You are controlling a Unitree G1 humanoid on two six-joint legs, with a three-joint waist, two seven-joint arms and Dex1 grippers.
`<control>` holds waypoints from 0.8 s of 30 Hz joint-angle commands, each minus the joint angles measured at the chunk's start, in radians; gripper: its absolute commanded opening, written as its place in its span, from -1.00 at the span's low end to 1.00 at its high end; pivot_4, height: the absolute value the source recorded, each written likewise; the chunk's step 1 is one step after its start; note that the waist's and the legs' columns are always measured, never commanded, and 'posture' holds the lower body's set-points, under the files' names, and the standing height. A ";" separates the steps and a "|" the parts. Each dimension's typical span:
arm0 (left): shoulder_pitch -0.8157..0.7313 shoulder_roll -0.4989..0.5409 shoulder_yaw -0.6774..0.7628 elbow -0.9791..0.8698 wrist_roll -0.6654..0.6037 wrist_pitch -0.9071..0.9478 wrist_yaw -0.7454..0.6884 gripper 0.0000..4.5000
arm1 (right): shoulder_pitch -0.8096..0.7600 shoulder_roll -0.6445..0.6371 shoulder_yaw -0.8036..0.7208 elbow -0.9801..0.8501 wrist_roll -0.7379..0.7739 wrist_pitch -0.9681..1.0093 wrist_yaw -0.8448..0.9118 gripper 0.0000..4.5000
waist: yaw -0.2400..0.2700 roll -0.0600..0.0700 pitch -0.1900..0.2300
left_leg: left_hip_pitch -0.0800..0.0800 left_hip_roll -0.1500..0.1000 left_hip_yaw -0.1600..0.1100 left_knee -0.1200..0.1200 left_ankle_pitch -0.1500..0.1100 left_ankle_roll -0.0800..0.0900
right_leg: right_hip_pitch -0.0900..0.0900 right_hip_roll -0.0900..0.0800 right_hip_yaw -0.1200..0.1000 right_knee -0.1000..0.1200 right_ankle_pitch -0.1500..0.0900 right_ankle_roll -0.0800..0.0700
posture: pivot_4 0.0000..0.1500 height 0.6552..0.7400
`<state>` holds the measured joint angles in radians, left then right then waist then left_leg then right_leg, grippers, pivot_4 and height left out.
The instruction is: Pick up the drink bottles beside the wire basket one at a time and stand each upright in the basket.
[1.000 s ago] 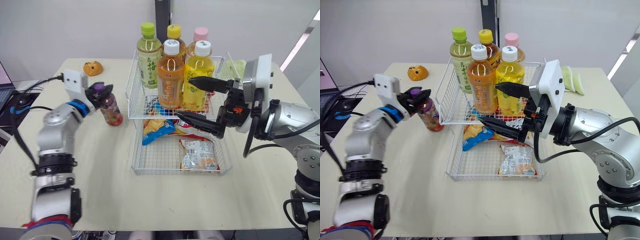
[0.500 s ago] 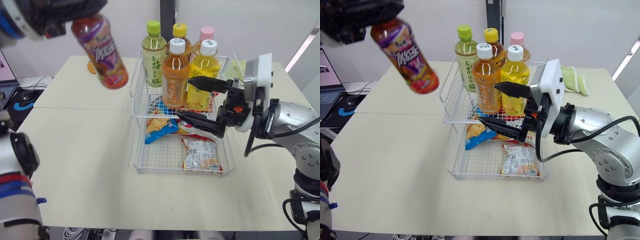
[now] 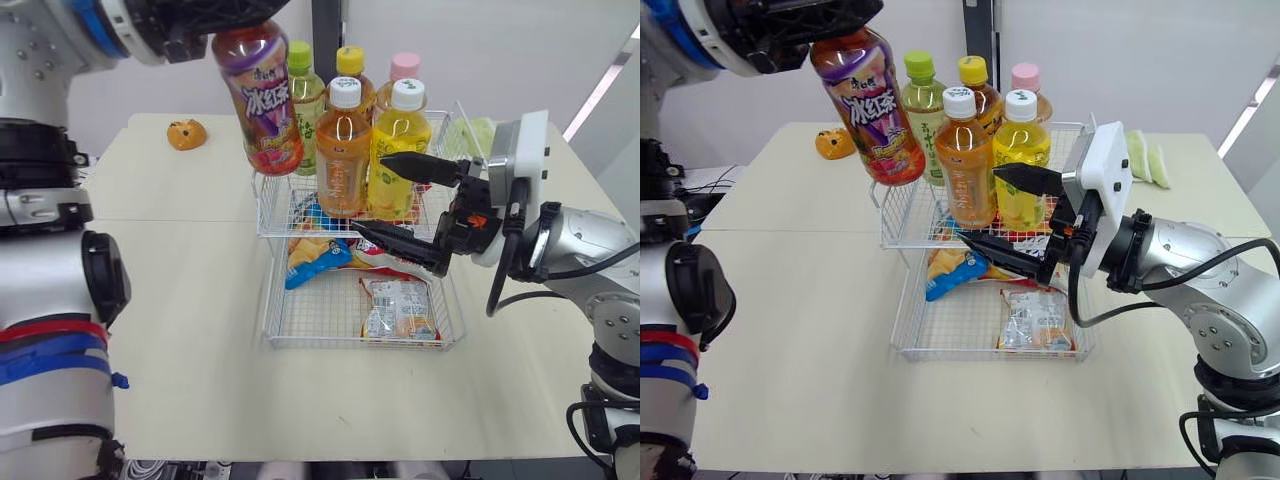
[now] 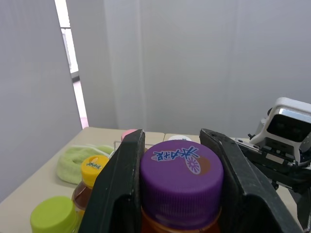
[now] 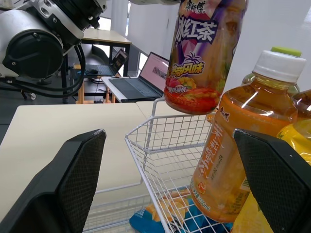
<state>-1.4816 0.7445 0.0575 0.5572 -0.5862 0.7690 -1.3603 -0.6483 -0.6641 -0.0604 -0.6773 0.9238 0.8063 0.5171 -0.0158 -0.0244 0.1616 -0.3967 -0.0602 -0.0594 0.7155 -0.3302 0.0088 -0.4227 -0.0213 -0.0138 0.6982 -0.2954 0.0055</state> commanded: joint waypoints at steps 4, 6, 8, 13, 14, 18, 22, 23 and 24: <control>-0.035 -0.032 0.031 0.041 0.021 -0.042 0.002 -0.38 | -0.008 -0.015 -0.039 -0.037 0.025 0.010 -0.037 1.00 | -0.002 0.000 0.000 | -0.001 0.000 0.000 0.000 0.000 0.000 | -0.001 0.000 0.000 0.000 0.000 0.000 | 1.00 1.00; -0.043 -0.036 0.022 0.060 0.041 -0.066 -0.013 -0.38 | -0.007 -0.016 -0.039 -0.041 0.027 0.012 -0.042 1.00 | -0.003 0.000 0.000 | -0.001 0.000 0.000 -0.001 0.000 0.000 | -0.002 0.000 0.000 0.000 0.000 0.000 | 1.00 1.00; -0.039 -0.037 0.014 0.066 0.056 -0.079 -0.027 -0.38 | -0.008 -0.016 -0.038 -0.043 0.030 0.013 -0.046 1.00 | -0.004 0.000 0.000 | -0.001 0.000 0.000 -0.001 0.000 0.000 | -0.002 0.000 0.000 0.000 0.000 0.000 | 1.00 1.00; 0.021 -0.052 0.001 0.017 0.071 -0.085 -0.046 -0.38 | 0.001 -0.017 -0.037 -0.053 0.038 0.016 -0.054 1.00 | -0.008 0.000 0.000 | -0.001 0.000 0.000 -0.001 0.000 0.000 | -0.002 0.000 0.000 0.000 0.000 0.000 | 1.00 1.00; 0.040 -0.057 -0.002 -0.005 0.075 -0.090 -0.044 -0.38 | 0.002 -0.017 -0.037 -0.054 0.040 0.016 -0.056 1.00 | -0.008 0.000 0.000 | -0.001 0.000 0.000 0.000 0.000 0.000 | -0.002 0.000 0.000 0.000 0.000 0.000 | 1.00 1.00; 0.116 -0.063 -0.019 -0.073 0.100 -0.131 -0.044 -0.38 | 0.001 -0.017 -0.035 -0.055 0.047 0.016 -0.061 1.00 | -0.009 0.000 0.000 | -0.002 0.000 0.000 0.000 0.000 0.000 | -0.002 0.000 0.000 0.000 0.000 0.000 | 1.00 1.00; 0.170 -0.076 -0.019 -0.112 0.113 -0.164 -0.029 -0.38 | 0.001 -0.020 -0.034 -0.055 0.053 0.015 -0.064 1.00 | -0.010 0.000 0.000 | -0.001 0.000 0.000 0.000 0.000 0.000 | -0.002 0.000 0.000 0.001 0.000 0.000 | 1.00 1.00; 0.170 -0.085 -0.011 -0.109 0.112 -0.171 -0.012 -0.38 | 0.002 -0.020 -0.033 -0.055 0.054 0.015 -0.064 1.00 | -0.009 0.000 0.000 | -0.002 0.000 0.000 0.000 0.000 0.000 | -0.002 0.000 0.000 0.000 0.000 0.000 | 1.00 1.00; 0.170 -0.092 -0.006 -0.105 0.112 -0.178 -0.001 -0.38 | 0.002 -0.021 -0.033 -0.055 0.055 0.015 -0.064 1.00 | -0.008 0.000 0.000 | -0.001 0.000 0.000 0.000 0.000 0.000 | -0.002 0.000 0.000 0.000 0.000 0.000 | 1.00 1.00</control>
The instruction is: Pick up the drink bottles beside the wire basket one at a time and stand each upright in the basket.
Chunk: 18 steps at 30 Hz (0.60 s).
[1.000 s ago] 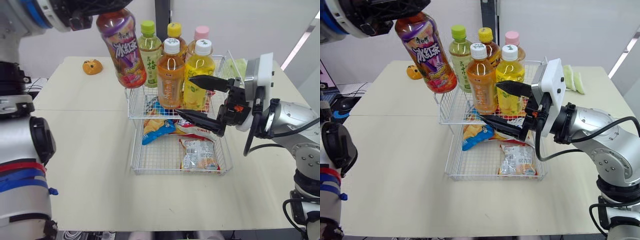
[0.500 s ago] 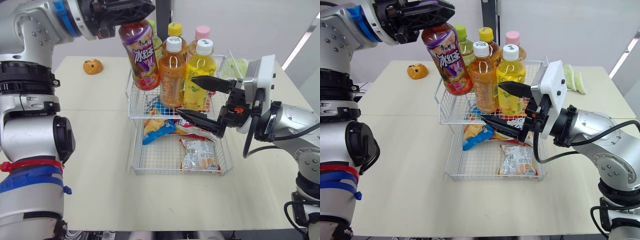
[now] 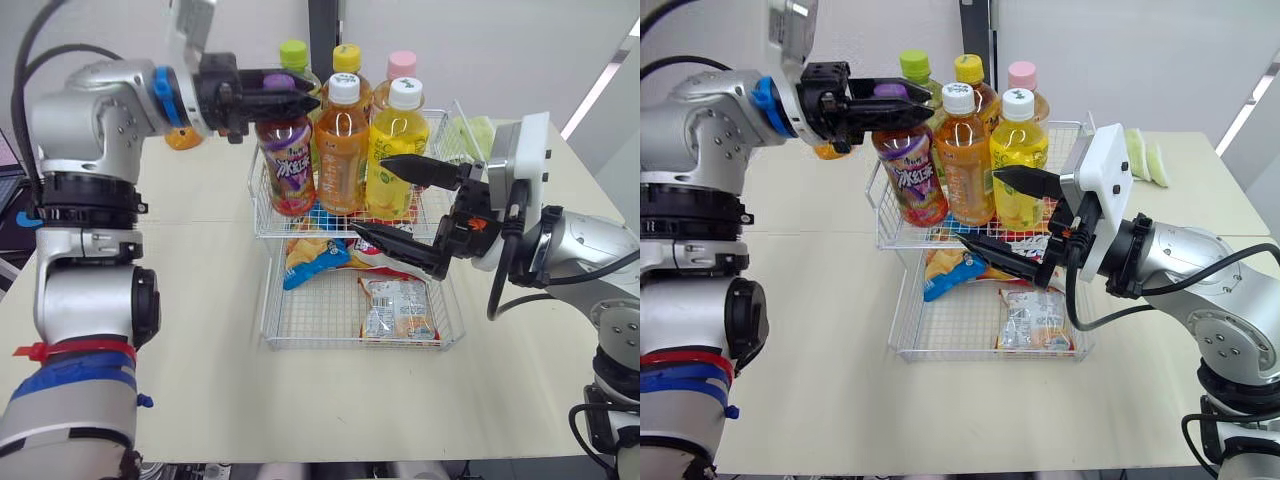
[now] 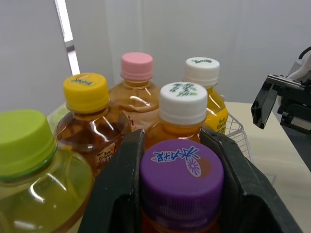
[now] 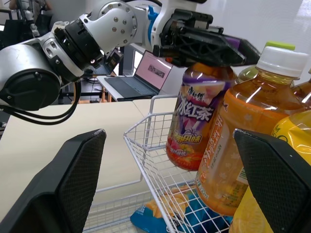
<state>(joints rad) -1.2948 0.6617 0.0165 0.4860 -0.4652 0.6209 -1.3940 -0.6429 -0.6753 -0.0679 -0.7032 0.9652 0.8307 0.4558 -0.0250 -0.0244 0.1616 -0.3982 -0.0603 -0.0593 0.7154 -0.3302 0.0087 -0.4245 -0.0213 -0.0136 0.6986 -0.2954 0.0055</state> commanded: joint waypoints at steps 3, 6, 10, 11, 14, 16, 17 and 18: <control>-0.013 -0.020 0.043 -0.028 -0.010 -0.048 0.053 -0.38 | -0.005 -0.009 -0.025 -0.030 0.017 -0.008 -0.005 1.00 | 0.002 0.000 0.000 | 0.000 0.000 0.000 0.001 0.000 0.000 | 0.000 0.000 0.000 0.000 0.000 0.000 | 1.00 1.00; -0.003 -0.017 0.042 -0.035 -0.017 -0.041 0.050 -0.22 | -0.007 -0.009 -0.023 -0.029 0.018 -0.008 -0.004 1.00 | 0.001 0.000 0.000 | 0.000 0.000 0.000 0.000 0.000 0.000 | 0.000 0.000 0.000 0.000 0.000 0.000 | 1.00 1.00; -0.007 -0.009 0.049 -0.042 -0.027 -0.018 0.048 0.28 | -0.008 -0.010 -0.023 -0.028 0.018 -0.008 -0.002 1.00 | 0.000 0.000 0.000 | 0.000 0.000 0.000 0.000 0.000 0.000 | 0.000 0.000 0.000 0.000 0.000 0.000 | 1.00 1.00; -0.008 -0.006 0.053 -0.046 -0.029 -0.014 0.049 0.42 | -0.007 -0.010 -0.023 -0.029 0.018 -0.009 -0.001 1.00 | 0.000 0.000 0.000 | 0.000 0.000 0.000 0.000 0.000 0.000 | 0.000 0.000 0.000 0.000 0.000 0.000 | 1.00 1.00; -0.014 0.006 0.065 -0.055 -0.037 -0.006 0.050 0.85 | -0.009 -0.010 -0.021 -0.026 0.016 -0.011 0.003 1.00 | 0.000 0.000 0.000 | 0.000 0.000 0.000 0.001 0.000 0.000 | 0.000 0.000 0.000 0.001 0.000 0.000 | 1.00 1.00; -0.019 0.023 0.082 -0.072 -0.052 0.016 0.054 1.00 | -0.007 -0.013 -0.023 -0.024 0.016 -0.012 0.010 1.00 | -0.001 0.000 0.000 | 0.000 0.000 0.000 0.001 0.000 0.000 | 0.000 0.000 0.000 0.001 0.000 0.000 | 1.00 1.00; -0.023 0.037 0.095 -0.079 -0.060 0.026 0.061 1.00 | -0.007 -0.015 -0.023 -0.021 0.016 -0.013 0.015 1.00 | -0.002 0.000 0.000 | 0.000 0.000 0.000 0.001 0.000 0.000 | 0.000 0.000 0.000 0.001 0.000 0.000 | 1.00 1.00; -0.026 0.052 0.108 -0.085 -0.067 0.038 0.067 1.00 | -0.007 -0.018 -0.025 -0.018 0.017 -0.014 0.022 1.00 | -0.002 0.000 0.000 | 0.000 0.000 0.000 0.000 0.000 0.000 | 0.000 0.000 0.000 0.001 0.000 0.000 | 1.00 1.00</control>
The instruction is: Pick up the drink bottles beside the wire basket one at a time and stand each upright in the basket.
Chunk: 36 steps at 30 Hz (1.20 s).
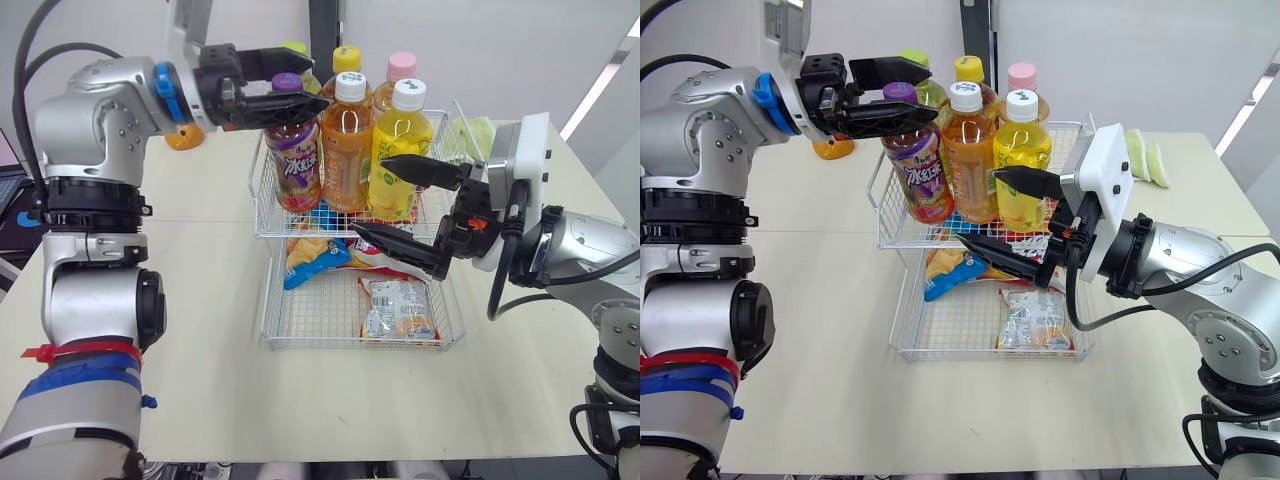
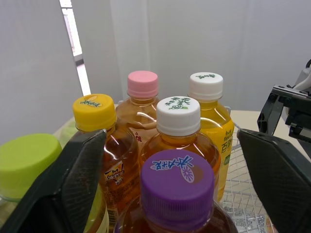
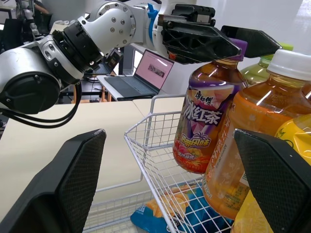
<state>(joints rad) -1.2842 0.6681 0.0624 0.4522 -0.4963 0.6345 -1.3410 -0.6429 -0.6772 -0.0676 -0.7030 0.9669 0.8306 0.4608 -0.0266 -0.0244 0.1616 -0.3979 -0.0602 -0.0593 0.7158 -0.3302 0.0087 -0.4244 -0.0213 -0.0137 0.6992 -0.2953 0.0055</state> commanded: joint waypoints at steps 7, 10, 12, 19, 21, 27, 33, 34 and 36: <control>0.041 0.183 0.169 -0.102 -0.056 0.087 0.104 1.00 | 0.003 -0.055 -0.061 0.008 0.029 -0.020 0.078 1.00 | -0.002 0.001 0.000 | 0.000 0.000 0.000 0.000 0.000 0.000 | 0.000 0.000 0.000 0.000 0.000 0.000 | 1.00 1.00; 0.142 0.210 0.228 -0.155 -0.069 0.100 0.168 1.00 | 0.008 -0.074 -0.095 0.023 0.044 -0.026 0.101 1.00 | -0.001 0.001 -0.001 | 0.002 0.000 0.000 0.000 0.000 0.000 | 0.001 0.000 0.000 0.000 0.000 0.000 | 1.00 1.00; 0.219 0.222 0.273 -0.184 -0.084 0.111 0.205 1.00 | 0.013 -0.089 -0.138 0.031 0.074 -0.027 0.107 1.00 | 0.004 0.001 -0.001 | 0.002 0.000 0.000 0.000 0.000 0.000 | 0.002 0.000 0.000 0.001 0.000 0.000 | 1.00 1.00; 0.611 0.285 0.411 -0.275 -0.073 0.043 0.231 1.00 | 0.215 -0.267 -0.405 0.055 0.086 -0.011 0.189 1.00 | 0.011 0.001 -0.001 | 0.002 0.000 0.000 0.000 0.000 0.000 | 0.003 0.000 0.000 -0.001 0.000 0.000 | 1.00 1.00; 0.709 0.276 0.434 -0.272 -0.048 -0.034 0.234 1.00 | 0.316 -0.307 -0.481 0.082 0.024 -0.042 0.240 1.00 | 0.022 0.001 -0.001 | 0.002 0.000 0.000 0.000 0.000 0.000 | 0.004 0.000 0.000 -0.001 0.000 0.000 | 1.00 1.00; 0.940 0.193 0.452 -0.241 0.031 -0.271 0.302 1.00 | 0.648 -0.316 -0.640 0.296 -0.245 -0.249 0.442 1.00 | 0.036 0.001 -0.001 | 0.010 0.001 0.002 -0.001 0.000 0.001 | 0.011 0.000 0.001 -0.002 0.000 0.000 | 1.00 1.00; 1.024 0.145 0.387 -0.274 0.121 -0.358 0.417 1.00 | 0.778 -0.246 -0.591 0.510 -0.401 -0.475 0.542 1.00 | 0.050 0.002 -0.002 | 0.020 0.001 0.004 -0.004 -0.004 0.007 | 0.019 0.000 0.004 -0.003 0.001 0.001 | 1.00 1.00; 1.028 0.139 0.382 -0.278 0.131 -0.372 0.434 1.00 | 0.760 -0.241 -0.579 0.530 -0.404 -0.484 0.540 1.00 | 0.050 0.003 -0.002 | 0.020 0.001 0.004 -0.004 -0.004 0.007 | 0.019 0.000 0.004 -0.003 0.001 0.001 | 1.00 1.00; 1.035 0.132 0.375 -0.288 0.132 -0.381 0.448 1.00 | 0.724 -0.232 -0.555 0.564 -0.414 -0.503 0.535 1.00 | 0.044 0.003 -0.002 | 0.021 0.002 0.004 -0.004 -0.004 0.007 | 0.019 0.000 0.004 -0.002 0.001 0.001 | 1.00 1.00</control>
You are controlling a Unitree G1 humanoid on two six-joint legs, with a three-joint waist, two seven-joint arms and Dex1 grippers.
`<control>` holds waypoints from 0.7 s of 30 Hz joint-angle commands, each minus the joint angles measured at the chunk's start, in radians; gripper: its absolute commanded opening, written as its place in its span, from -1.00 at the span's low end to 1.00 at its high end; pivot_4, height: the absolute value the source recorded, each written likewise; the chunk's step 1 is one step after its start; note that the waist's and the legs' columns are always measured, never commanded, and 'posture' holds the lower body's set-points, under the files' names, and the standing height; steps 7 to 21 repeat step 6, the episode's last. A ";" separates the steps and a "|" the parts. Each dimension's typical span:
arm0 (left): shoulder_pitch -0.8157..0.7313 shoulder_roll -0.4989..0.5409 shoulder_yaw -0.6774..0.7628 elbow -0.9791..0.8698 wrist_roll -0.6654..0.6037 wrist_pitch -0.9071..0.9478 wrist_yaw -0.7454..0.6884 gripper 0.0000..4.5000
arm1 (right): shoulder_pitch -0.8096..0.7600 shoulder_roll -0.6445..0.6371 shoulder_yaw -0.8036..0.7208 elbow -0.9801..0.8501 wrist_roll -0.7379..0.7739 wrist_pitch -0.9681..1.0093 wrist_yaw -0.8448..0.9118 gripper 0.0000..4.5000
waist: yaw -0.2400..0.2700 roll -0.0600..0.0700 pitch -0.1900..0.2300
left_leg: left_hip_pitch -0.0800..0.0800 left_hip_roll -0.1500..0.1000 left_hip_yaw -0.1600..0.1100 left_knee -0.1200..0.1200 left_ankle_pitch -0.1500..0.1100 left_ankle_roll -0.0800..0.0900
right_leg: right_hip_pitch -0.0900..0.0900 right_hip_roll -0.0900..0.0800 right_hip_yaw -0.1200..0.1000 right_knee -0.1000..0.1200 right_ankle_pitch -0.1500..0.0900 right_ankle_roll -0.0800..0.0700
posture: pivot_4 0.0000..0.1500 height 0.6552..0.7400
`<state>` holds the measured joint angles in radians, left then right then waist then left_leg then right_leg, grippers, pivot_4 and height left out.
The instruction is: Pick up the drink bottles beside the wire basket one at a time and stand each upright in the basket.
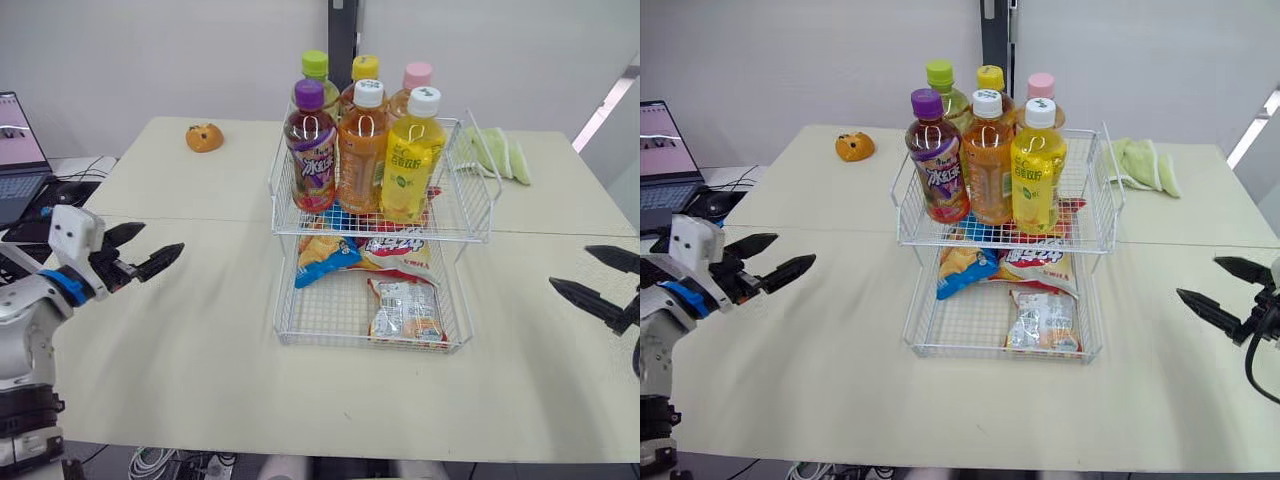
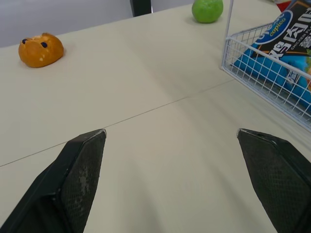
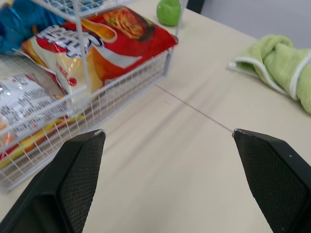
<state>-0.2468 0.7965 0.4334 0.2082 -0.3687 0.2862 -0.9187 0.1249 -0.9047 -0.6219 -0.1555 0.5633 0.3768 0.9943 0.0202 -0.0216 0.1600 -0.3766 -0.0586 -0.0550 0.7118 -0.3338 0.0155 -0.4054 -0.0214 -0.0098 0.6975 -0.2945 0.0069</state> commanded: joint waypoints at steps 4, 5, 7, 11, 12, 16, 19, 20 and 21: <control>0.000 -0.001 0.004 -0.077 -0.009 -0.015 0.052 1.00 | -0.074 -0.002 0.021 0.042 -0.020 -0.061 0.005 1.00 | -0.007 0.001 0.000 | 0.000 0.000 0.000 -0.001 0.000 0.000 | 0.000 0.000 0.000 0.000 0.000 0.000 | 1.00 1.00; 0.000 0.006 0.000 -0.082 0.000 -0.017 0.061 1.00 | -0.081 -0.004 0.026 0.050 -0.022 -0.064 0.006 1.00 | -0.006 0.001 -0.001 | 0.000 0.000 0.000 -0.001 0.000 0.000 | 0.000 0.000 0.000 0.000 0.000 0.000 | 1.00 1.00; 0.001 0.012 -0.003 -0.087 0.004 -0.011 0.064 1.00 | -0.088 -0.004 0.029 0.057 -0.025 -0.065 0.007 1.00 | -0.006 0.001 -0.001 | 0.000 0.000 0.000 -0.001 0.000 -0.001 | 0.000 0.000 0.000 0.000 0.000 0.000 | 1.00 1.00; 0.001 0.012 -0.003 -0.087 0.004 -0.011 0.064 1.00 | -0.088 -0.004 0.029 0.057 -0.025 -0.065 0.007 1.00 | -0.006 0.001 -0.001 | 0.000 0.000 0.000 -0.001 0.000 -0.001 | 0.000 0.000 0.000 0.000 0.000 0.000 | 1.00 1.00; 0.001 0.012 -0.003 -0.087 0.004 -0.011 0.064 1.00 | -0.088 -0.004 0.029 0.057 -0.025 -0.065 0.007 1.00 | -0.006 0.001 -0.001 | 0.000 0.000 0.000 -0.001 0.000 -0.001 | 0.000 0.000 0.000 0.000 0.000 0.000 | 1.00 1.00; 0.001 0.012 -0.003 -0.087 0.004 -0.011 0.064 1.00 | -0.088 -0.004 0.029 0.057 -0.025 -0.065 0.007 1.00 | -0.006 0.001 -0.001 | 0.000 0.000 0.000 -0.001 0.000 -0.001 | 0.000 0.000 0.000 0.000 0.000 0.000 | 1.00 1.00; 0.001 0.012 -0.003 -0.087 0.004 -0.011 0.064 1.00 | -0.088 -0.004 0.029 0.057 -0.025 -0.065 0.007 1.00 | -0.006 0.001 -0.001 | 0.000 0.000 0.000 -0.001 0.000 -0.001 | 0.000 0.000 0.000 0.000 0.000 0.000 | 1.00 1.00; 0.001 0.012 -0.003 -0.087 0.004 -0.011 0.064 1.00 | -0.088 -0.004 0.029 0.057 -0.025 -0.065 0.007 1.00 | -0.006 0.001 -0.001 | 0.000 0.000 0.000 -0.001 0.000 -0.001 | 0.000 0.000 0.000 0.000 0.000 0.000 | 1.00 1.00; 0.001 0.012 -0.003 -0.087 0.004 -0.011 0.064 1.00 | -0.088 -0.004 0.029 0.057 -0.025 -0.065 0.007 1.00 | -0.006 0.001 -0.001 | 0.000 0.000 0.000 -0.001 0.000 -0.001 | 0.000 0.000 0.000 0.000 0.000 0.000 | 1.00 1.00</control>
